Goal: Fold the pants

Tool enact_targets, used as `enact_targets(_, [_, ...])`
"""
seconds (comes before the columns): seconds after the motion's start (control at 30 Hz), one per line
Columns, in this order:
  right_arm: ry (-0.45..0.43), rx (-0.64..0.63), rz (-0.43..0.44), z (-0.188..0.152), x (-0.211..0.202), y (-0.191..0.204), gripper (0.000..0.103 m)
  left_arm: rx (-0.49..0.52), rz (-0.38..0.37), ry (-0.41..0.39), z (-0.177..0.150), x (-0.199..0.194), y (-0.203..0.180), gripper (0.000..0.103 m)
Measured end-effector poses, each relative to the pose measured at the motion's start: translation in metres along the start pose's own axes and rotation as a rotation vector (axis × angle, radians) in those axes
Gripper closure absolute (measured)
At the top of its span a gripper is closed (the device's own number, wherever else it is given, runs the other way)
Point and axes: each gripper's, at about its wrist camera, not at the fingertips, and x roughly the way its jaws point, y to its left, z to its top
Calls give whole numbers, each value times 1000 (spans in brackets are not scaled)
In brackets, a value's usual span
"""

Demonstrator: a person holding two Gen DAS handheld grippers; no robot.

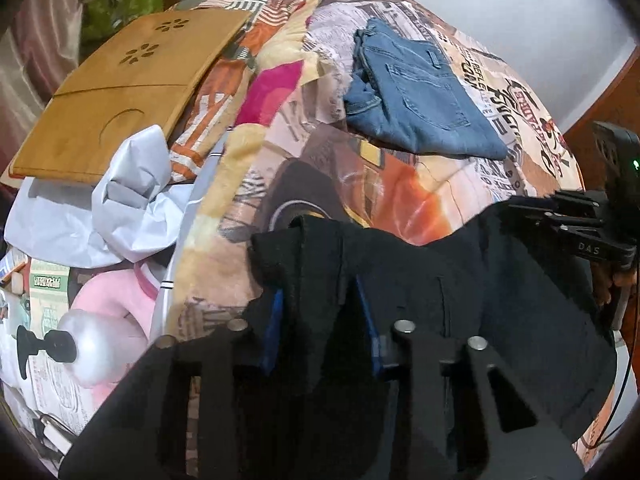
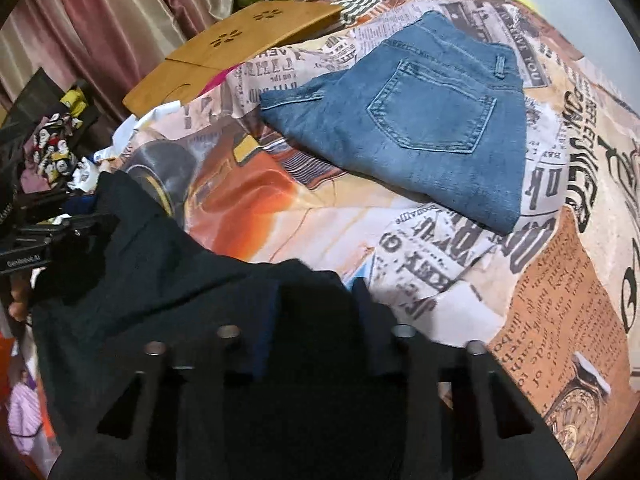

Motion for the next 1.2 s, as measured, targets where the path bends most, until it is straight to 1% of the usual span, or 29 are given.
enact_targets(0.03, [-18, 2, -5, -2, -3, 0, 91, -4, 14, -8, 0, 0, 2, 79])
enact_targets(0.07, [-38, -3, -26, -3, -6, 1, 95, -8, 39, -16, 0, -1, 4, 80])
enact_targets(0.13, [-76, -40, -81, -6, -11, 10, 96, -9, 73, -48, -1, -3, 5, 81])
enact_targets(0.2, [-114, -64, -125, -5, -18, 17, 97, -24, 89, -64, -2, -5, 7, 81])
enact_targets(0.27, [-150, -61, -144, -1, -28, 18, 98, -23, 114, -85, -4, -7, 7, 81])
enact_targets(0.37, [-159, -25, -165, 8, -33, 12, 98, 20, 170, -106, -7, -6, 2, 81])
enact_targets(0.43, [-177, 3, -255, 11, -34, 7, 98, 23, 178, -101, -7, -5, 3, 80])
enact_targets(0.47, [-185, 32, -295, 12, -37, 0, 98, 10, 171, -95, -7, -7, 5, 77])
enact_targets(0.5, [-178, 70, -299, 12, -40, -8, 98, -3, 166, -92, -7, -9, 7, 76])
enact_targets(0.53, [-168, 107, -283, 11, -45, -15, 98, -13, 156, -89, -6, -14, 9, 76])
enact_targets(0.57, [-161, 146, -244, 8, -52, -22, 98, -14, 154, -92, -6, -21, 8, 76])
enact_targets(0.6, [-157, 165, -218, 4, -59, -25, 97, -12, 176, -103, -7, -27, 7, 76])
enact_targets(0.63, [-146, 172, -201, -1, -69, -28, 95, -3, 222, -130, -7, -37, 4, 76])
enact_targets(0.67, [-138, 165, -199, -6, -75, -26, 85, 10, 241, -150, -7, -46, 0, 76])
enact_targets(0.7, [-130, 152, -199, -12, -83, -24, 76, 21, 231, -159, -7, -53, -3, 76])
enact_targets(0.73, [-129, 142, -203, -19, -90, -21, 55, 26, 210, -165, -7, -59, -6, 75])
enact_targets(0.77, [-138, 135, -203, -26, -95, -18, 41, 28, 181, -171, -8, -65, -10, 71])
enact_targets(0.8, [-150, 126, -195, -34, -101, -13, 38, 33, 148, -172, -10, -70, -16, 68])
enact_targets(0.87, [-127, 113, -175, -48, -100, -4, 37, 60, 108, -156, -16, -70, -32, 54])
enact_targets(0.93, [-78, 109, -159, -63, -92, 5, 37, 98, 94, -131, -25, -64, -48, 48])
enact_targets(0.97, [-59, 107, -152, -71, -89, 8, 37, 118, 85, -105, -31, -58, -57, 45])
enact_targets(1.07, [29, 123, -117, -100, -71, 18, 37, 157, 49, -12, -53, -38, -81, 43])
enact_targets(1.1, [36, 143, -109, -110, -68, 19, 37, 164, 51, 30, -63, -29, -87, 43])
enact_targets(1.13, [-5, 157, -117, -120, -72, 21, 33, 169, 56, 63, -71, -22, -89, 43])
enact_targets(1.17, [-20, 165, -117, -127, -76, 22, 24, 172, 70, 91, -82, -16, -92, 42])
enact_targets(1.2, [-24, 179, -105, -135, -80, 22, 22, 178, 96, 71, -92, -16, -93, 41])
